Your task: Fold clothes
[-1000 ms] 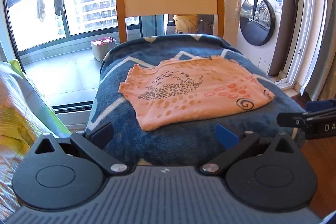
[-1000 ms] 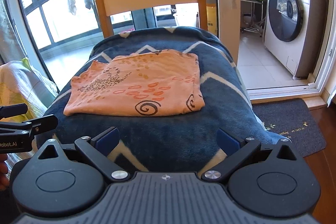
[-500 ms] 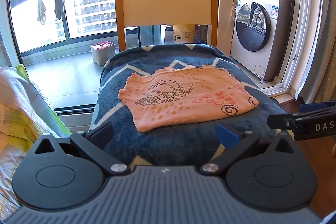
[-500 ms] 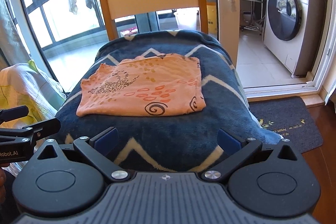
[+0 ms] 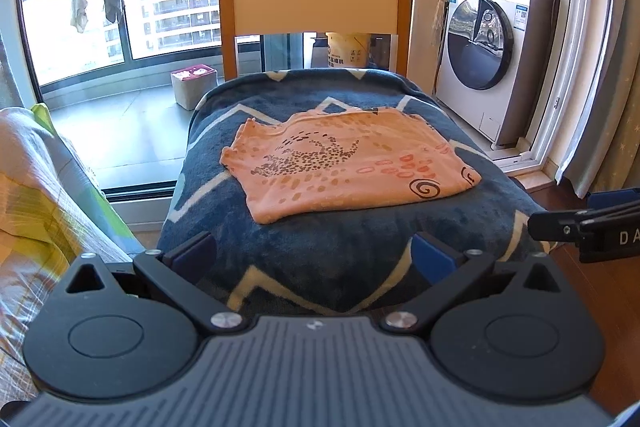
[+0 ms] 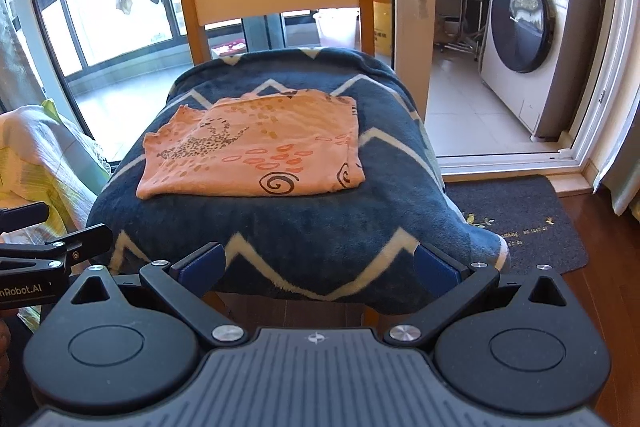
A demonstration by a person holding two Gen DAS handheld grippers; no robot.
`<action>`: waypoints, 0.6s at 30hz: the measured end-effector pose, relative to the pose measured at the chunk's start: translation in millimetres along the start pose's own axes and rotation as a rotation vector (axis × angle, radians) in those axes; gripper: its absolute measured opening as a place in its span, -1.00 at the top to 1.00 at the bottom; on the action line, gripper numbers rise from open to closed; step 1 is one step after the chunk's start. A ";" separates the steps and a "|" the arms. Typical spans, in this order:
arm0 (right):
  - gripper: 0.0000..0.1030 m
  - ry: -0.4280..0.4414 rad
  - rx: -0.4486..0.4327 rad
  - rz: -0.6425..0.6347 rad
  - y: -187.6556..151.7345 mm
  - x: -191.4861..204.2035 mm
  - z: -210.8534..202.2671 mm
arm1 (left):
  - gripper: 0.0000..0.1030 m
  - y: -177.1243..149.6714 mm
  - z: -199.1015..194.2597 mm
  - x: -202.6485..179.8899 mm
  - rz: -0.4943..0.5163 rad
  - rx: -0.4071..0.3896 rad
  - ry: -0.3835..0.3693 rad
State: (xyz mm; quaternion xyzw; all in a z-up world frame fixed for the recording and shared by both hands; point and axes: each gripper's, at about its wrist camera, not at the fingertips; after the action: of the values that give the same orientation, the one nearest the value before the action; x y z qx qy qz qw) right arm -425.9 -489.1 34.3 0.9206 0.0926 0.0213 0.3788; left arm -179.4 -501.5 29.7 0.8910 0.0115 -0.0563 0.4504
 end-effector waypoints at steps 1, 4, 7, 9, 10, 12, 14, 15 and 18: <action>-1.00 0.005 -0.001 -0.001 -0.1 -0.2 -2.7 | -0.98 0.1 -2.3 -0.9 0.001 -0.002 -0.001; -1.00 0.008 -0.008 -0.005 -0.5 1.1 -12.4 | -0.98 0.5 -8.3 -3.1 0.004 -0.007 -0.004; -1.00 0.013 -0.019 -0.012 -0.8 4.6 -19.9 | -0.98 1.0 -12.5 -4.8 0.006 -0.012 -0.006; -1.00 0.015 -0.023 -0.009 -1.0 6.3 -23.1 | -0.98 0.8 -14.6 -5.3 0.005 -0.013 -0.007; -1.00 0.014 -0.022 -0.007 -1.6 7.1 -23.6 | -0.98 0.6 -15.4 -5.2 0.003 -0.013 -0.009; -1.00 0.011 -0.017 -0.006 -3.4 9.2 -23.9 | -0.98 -0.2 -15.8 -4.7 -0.003 -0.010 -0.008; -1.00 0.009 -0.007 -0.010 -6.2 11.7 -24.1 | -0.98 -1.1 -15.4 -3.7 -0.011 -0.005 -0.008; -1.00 0.011 -0.004 -0.012 -7.4 12.8 -24.1 | -0.98 -1.6 -15.2 -3.0 -0.016 -0.004 -0.008; -1.00 0.018 0.005 -0.014 -9.3 14.2 -23.6 | -0.98 -3.1 -14.4 -3.8 -0.015 -0.004 0.003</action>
State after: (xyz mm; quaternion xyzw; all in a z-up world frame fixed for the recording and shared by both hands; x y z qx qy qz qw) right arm -416.0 -463.6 44.1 0.9206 0.1024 0.0266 0.3760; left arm -182.2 -487.9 36.1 0.8901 0.0191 -0.0583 0.4517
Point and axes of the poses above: each gripper's, at about its wrist camera, not at the fingertips, and z roughly the way its jaws point, x to its left, y to its top, and after that the axes turned 11 degrees about -y, right-handed
